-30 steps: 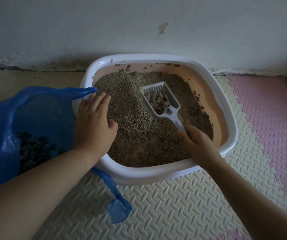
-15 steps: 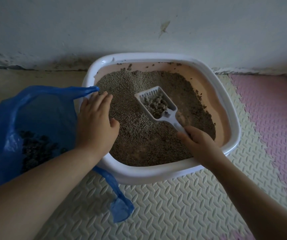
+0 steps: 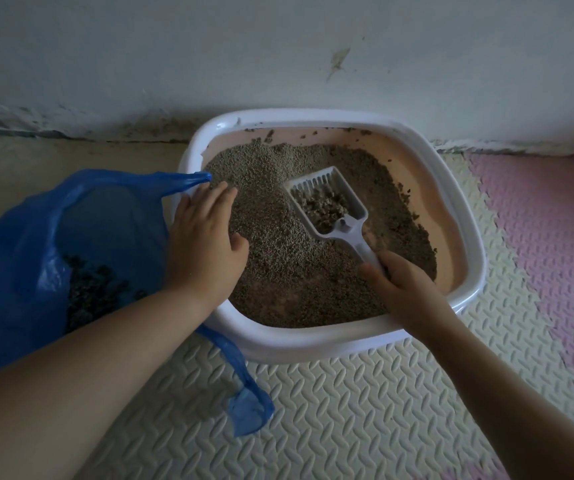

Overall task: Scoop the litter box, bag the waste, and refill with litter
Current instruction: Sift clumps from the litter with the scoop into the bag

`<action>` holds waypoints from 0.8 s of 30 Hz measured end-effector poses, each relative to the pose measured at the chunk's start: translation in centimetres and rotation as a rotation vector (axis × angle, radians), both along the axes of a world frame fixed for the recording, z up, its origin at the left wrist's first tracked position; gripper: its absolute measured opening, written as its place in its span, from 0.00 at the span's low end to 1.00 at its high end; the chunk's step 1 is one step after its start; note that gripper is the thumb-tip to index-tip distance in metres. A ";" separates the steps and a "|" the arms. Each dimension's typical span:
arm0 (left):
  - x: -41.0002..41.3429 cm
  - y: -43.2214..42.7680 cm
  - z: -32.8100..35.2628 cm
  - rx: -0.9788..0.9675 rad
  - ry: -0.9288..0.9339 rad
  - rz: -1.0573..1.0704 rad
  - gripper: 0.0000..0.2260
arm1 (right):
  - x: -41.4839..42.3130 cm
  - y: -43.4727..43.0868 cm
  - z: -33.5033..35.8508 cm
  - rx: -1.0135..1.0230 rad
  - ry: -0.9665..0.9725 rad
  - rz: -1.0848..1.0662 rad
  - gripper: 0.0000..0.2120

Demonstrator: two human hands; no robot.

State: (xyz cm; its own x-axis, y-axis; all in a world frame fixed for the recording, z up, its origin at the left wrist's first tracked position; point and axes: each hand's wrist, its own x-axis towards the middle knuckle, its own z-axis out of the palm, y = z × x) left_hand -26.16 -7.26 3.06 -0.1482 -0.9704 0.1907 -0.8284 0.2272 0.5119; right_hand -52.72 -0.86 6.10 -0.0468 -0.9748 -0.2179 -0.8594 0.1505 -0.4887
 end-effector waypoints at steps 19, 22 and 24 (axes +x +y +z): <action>15.3 5.0 6.7 -0.059 -0.398 -0.078 0.24 | 8.5 1.3 5.4 0.025 -0.272 0.271 0.05; 16.9 6.0 7.0 0.045 -0.404 0.007 0.27 | 9.8 1.2 5.9 0.077 -0.277 0.353 0.05; 17.3 6.4 7.2 0.069 -0.392 0.021 0.27 | 10.8 1.0 6.1 0.123 -0.256 0.406 0.05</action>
